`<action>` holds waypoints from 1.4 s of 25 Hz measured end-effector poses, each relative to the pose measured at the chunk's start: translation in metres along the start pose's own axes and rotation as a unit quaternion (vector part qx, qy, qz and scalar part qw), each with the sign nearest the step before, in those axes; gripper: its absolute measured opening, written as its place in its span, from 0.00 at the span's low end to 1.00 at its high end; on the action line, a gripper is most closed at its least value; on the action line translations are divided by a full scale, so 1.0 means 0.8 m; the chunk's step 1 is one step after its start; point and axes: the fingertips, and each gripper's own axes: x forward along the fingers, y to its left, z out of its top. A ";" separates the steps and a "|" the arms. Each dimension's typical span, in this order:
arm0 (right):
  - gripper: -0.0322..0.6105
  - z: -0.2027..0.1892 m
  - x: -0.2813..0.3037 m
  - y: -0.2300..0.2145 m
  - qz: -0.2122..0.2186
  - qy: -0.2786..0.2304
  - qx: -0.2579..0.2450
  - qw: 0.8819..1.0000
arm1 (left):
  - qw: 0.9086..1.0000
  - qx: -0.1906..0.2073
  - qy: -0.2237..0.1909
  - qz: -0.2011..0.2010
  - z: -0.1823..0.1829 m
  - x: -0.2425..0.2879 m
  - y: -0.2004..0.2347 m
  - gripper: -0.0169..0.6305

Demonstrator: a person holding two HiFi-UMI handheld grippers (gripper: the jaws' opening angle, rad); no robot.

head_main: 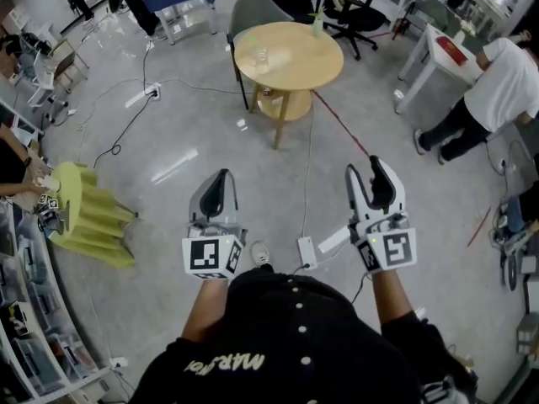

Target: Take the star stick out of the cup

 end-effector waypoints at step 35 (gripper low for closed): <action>0.32 -0.073 0.315 -0.052 -0.041 -0.003 0.043 0.998 | 0.999 0.007 0.006 -0.052 -0.023 0.280 0.175 0.03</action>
